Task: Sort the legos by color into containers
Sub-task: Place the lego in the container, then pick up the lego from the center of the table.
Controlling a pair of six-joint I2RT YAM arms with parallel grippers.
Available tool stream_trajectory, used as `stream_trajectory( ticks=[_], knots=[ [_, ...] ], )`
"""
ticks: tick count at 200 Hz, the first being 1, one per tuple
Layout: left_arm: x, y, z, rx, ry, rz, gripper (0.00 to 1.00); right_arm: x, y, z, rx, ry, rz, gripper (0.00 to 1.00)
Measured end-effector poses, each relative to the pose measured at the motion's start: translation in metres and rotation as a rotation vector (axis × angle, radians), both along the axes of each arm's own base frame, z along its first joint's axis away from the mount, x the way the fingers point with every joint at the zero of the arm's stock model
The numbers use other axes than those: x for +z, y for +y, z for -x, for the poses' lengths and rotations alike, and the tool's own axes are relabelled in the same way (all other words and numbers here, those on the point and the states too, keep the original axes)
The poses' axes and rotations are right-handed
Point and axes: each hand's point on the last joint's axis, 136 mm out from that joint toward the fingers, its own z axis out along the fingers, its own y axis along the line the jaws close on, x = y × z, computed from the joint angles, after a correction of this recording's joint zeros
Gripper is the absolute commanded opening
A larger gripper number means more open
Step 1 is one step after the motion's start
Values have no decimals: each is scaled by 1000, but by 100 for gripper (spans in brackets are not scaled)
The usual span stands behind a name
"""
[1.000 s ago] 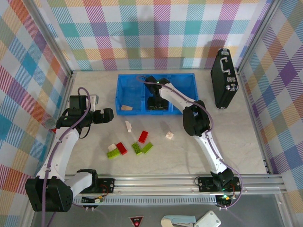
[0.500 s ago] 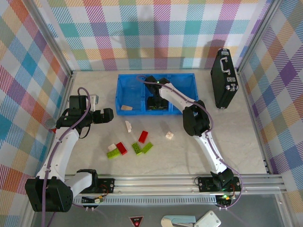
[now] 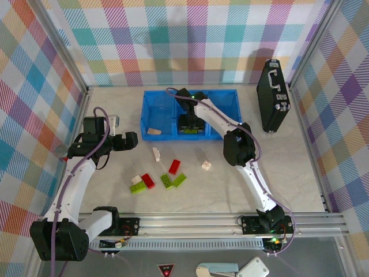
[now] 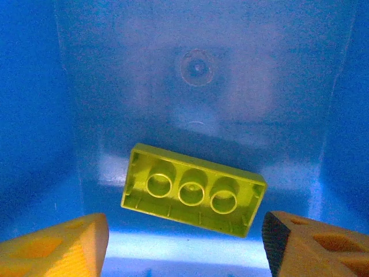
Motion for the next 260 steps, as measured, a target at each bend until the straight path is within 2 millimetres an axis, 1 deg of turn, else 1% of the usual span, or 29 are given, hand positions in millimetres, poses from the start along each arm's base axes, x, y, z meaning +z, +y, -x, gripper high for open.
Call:
stream_trajectory(
  ticks=[20,31,45,96,111,131,150,187,214,232,246,260],
  knots=[
    [1,0,0,0,-3,0,100,3,-2,3,0,6,6,71],
    [1,0,0,0,-3,0,100,8,-3,4,0,5,5,71],
    [1,0,0,0,-3,0,100,18,-3,5,1,-4,-2,71],
    [1,0,0,0,-3,0,100,64,-2,11,15,-74,-31,71],
    [1,0,0,-1,-3,1,100,75,1,16,26,-90,-39,71],
    [1,0,0,0,-3,0,100,83,1,29,42,-91,-32,71],
    [-1,0,0,1,3,0,100,87,-2,42,55,-87,-23,71],
    [-7,5,-2,24,25,-19,100,89,-10,71,78,-75,-8,71],
    [-29,9,-3,44,111,-33,100,88,-19,91,88,-69,-2,71],
    [-45,10,-1,57,180,-35,98,86,-27,103,89,-69,-3,71],
    [-51,10,0,62,215,-36,97,83,-34,113,88,-67,-3,71],
    [-51,6,1,61,234,-42,96,81,-41,122,80,-69,-10,71]
  ],
)
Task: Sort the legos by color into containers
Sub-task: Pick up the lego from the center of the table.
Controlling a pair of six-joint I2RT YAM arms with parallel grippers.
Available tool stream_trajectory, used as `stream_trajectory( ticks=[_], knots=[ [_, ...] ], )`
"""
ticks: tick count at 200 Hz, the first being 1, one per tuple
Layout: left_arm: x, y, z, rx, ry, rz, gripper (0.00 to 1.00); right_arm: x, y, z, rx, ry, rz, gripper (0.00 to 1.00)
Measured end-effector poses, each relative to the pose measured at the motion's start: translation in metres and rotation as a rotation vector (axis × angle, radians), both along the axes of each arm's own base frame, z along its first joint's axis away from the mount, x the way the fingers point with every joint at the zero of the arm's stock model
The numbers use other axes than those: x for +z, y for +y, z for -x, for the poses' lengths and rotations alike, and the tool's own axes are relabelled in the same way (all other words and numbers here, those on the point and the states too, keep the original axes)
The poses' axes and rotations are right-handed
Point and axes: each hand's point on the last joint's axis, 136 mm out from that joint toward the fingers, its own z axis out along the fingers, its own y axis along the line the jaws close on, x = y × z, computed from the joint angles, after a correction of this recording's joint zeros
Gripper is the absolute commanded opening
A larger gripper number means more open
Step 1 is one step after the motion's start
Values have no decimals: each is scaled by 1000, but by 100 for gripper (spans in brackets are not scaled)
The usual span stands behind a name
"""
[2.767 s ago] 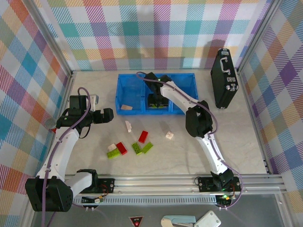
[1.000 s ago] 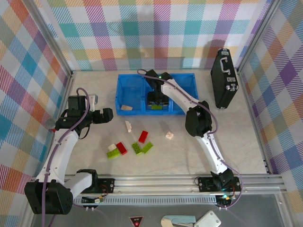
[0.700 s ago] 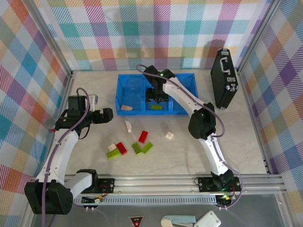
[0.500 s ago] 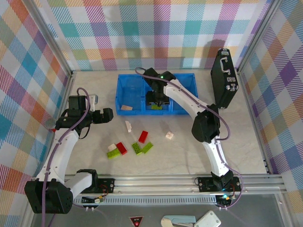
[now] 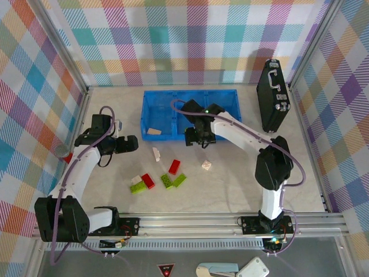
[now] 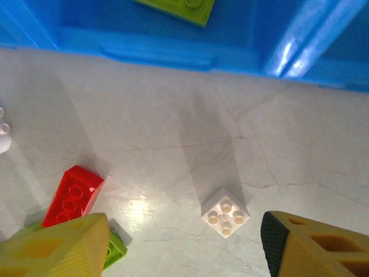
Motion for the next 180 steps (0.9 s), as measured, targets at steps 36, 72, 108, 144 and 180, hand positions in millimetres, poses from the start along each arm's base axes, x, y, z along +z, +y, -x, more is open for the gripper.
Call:
stream_trajectory(
  ticks=[36,72,108,144,180],
  knots=[
    [7,-24,4,-43,17,1,90,-7,-21,23,-17,-1,-9,71],
    [5,-57,14,-103,48,-8,86,-14,-41,39,-36,-14,4,71],
    [4,-92,17,-161,62,-21,84,-15,-64,54,-56,-42,15,70],
    [-11,-122,26,-210,105,-44,82,-9,-82,67,-85,-65,-5,70],
    [-34,-133,29,-203,164,-81,76,-12,-91,75,-100,-71,-5,70]
  ],
)
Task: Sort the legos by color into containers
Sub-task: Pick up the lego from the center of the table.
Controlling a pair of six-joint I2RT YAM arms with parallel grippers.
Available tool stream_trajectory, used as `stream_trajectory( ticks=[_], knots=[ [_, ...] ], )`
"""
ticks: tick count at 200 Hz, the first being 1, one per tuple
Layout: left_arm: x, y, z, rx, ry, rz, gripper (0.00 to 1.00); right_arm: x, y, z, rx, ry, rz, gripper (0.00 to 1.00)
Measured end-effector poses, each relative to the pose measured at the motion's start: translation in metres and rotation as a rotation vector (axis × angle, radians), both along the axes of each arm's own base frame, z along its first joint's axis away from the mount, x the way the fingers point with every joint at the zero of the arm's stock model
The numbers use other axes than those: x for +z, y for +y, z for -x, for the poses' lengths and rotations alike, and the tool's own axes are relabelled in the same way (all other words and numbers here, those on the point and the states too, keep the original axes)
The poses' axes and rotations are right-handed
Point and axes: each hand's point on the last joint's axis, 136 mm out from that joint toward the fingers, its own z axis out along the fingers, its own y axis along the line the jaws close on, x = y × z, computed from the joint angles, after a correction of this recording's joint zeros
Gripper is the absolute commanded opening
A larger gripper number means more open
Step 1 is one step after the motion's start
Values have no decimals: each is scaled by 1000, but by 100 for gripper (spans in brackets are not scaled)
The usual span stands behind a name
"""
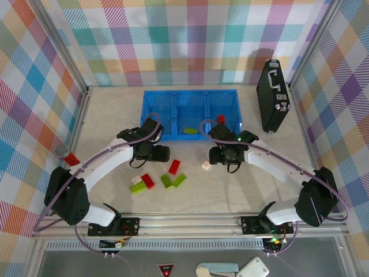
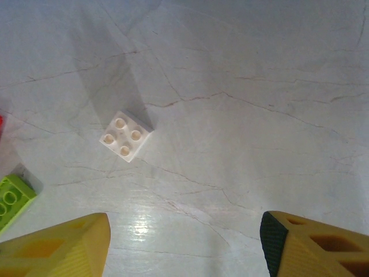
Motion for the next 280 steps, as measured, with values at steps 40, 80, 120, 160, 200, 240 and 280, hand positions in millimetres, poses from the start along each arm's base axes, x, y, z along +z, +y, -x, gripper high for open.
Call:
stream_trajectory(
  ticks=[40,80,120,160,200,240,280],
  knots=[
    [-20,6,-7,66,27,-65,69,-2,-8,7,-19,-1,1,70],
    [-33,8,-25,137,33,-126,68,0,-8,7,-25,-7,-7,70],
    [-53,4,-41,193,47,-154,63,0,-8,7,-25,-7,-7,70],
    [-69,2,-51,238,58,-157,54,0,-8,7,-25,-7,-6,69],
    [-82,7,-60,278,65,-151,49,0,-9,8,-25,-4,-3,70],
    [-83,12,-68,310,51,-136,41,-1,-10,8,-25,-4,1,69],
    [-91,13,-69,314,63,-132,41,-1,-10,8,-25,-2,3,69]
  ],
)
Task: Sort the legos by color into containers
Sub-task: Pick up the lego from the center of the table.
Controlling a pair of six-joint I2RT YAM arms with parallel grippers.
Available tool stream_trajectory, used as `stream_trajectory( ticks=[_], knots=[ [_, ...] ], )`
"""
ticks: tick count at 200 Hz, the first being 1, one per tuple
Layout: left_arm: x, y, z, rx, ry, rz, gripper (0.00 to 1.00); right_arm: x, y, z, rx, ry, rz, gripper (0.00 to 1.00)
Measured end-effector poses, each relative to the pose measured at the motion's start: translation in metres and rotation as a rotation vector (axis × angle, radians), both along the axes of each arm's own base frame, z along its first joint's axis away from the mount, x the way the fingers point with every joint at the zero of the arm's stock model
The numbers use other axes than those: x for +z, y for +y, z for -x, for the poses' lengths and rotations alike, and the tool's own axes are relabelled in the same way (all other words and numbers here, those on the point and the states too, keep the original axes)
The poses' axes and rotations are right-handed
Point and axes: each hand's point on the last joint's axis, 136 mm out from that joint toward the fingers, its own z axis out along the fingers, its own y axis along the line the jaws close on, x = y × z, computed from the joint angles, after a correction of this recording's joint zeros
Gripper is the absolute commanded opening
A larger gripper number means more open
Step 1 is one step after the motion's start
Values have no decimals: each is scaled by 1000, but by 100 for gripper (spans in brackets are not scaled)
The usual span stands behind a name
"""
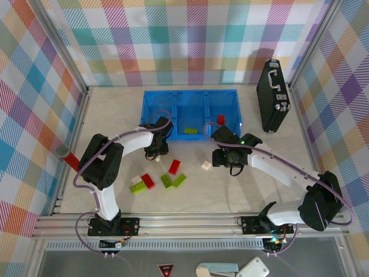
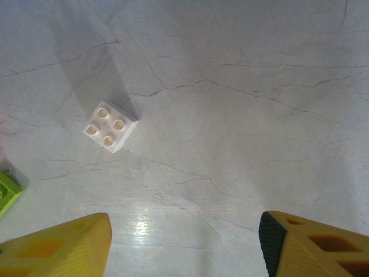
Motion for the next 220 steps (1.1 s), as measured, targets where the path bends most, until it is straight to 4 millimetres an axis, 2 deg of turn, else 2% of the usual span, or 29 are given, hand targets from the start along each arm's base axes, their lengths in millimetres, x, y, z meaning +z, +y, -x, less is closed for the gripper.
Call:
stream_trajectory(
  ticks=[55,131,220],
  knots=[
    [-1,-1,0,-1,4,7,37,-1,0,0,0,2,2,69],
    [-2,-2,1,-3,-5,19,39,-1,0,0,0,6,5,69],
    [-1,-2,6,-11,2,34,33,-1,-1,1,0,9,7,69]
  ],
)
